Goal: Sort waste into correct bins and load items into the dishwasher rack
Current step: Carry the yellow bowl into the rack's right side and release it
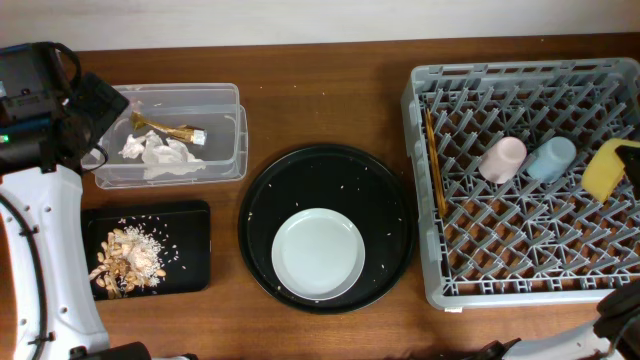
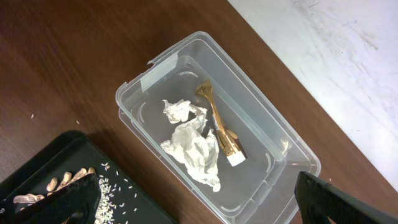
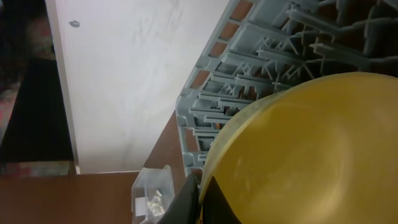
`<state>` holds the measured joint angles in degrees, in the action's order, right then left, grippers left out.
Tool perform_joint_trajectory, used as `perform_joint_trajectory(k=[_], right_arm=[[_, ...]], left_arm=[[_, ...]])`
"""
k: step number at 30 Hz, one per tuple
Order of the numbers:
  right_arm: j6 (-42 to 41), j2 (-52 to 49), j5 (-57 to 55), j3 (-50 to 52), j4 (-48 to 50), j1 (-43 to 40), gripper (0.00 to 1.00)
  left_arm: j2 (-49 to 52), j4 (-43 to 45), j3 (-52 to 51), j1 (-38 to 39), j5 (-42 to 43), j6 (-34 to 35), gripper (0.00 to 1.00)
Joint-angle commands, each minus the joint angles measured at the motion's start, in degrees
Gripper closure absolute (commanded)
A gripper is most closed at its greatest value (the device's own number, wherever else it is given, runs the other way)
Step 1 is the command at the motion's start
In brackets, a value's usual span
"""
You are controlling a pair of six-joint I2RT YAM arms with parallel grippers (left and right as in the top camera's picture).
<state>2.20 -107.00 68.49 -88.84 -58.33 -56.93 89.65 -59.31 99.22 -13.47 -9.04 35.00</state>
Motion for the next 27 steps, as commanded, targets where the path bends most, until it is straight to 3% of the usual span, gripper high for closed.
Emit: perform_joint_trajectory(k=[1, 11, 21, 27], right_arm=[[2.3, -1.1, 1.6, 0.9, -0.2, 1.2, 0.96], [1.4, -4.5, -0.2, 2.9, -2.5, -0.6, 0.94], [-14.3, -0.7, -22.1, -1.2, -6.7, -4.7, 0.82], [-20.3, 2.4, -33.4, -10.1, -16.4, -6.5, 0.62]], left_arm=[[0.2, 0.0, 0.0, -0.3, -0.5, 0.2, 0.01], [0.2, 0.0, 0.0, -0.3, -0.5, 0.2, 0.01], [0.2, 0.0, 0.0, -0.3, -0.5, 0.2, 0.01], [0.2, 0.0, 0.0, -0.3, -0.5, 0.2, 0.0]])
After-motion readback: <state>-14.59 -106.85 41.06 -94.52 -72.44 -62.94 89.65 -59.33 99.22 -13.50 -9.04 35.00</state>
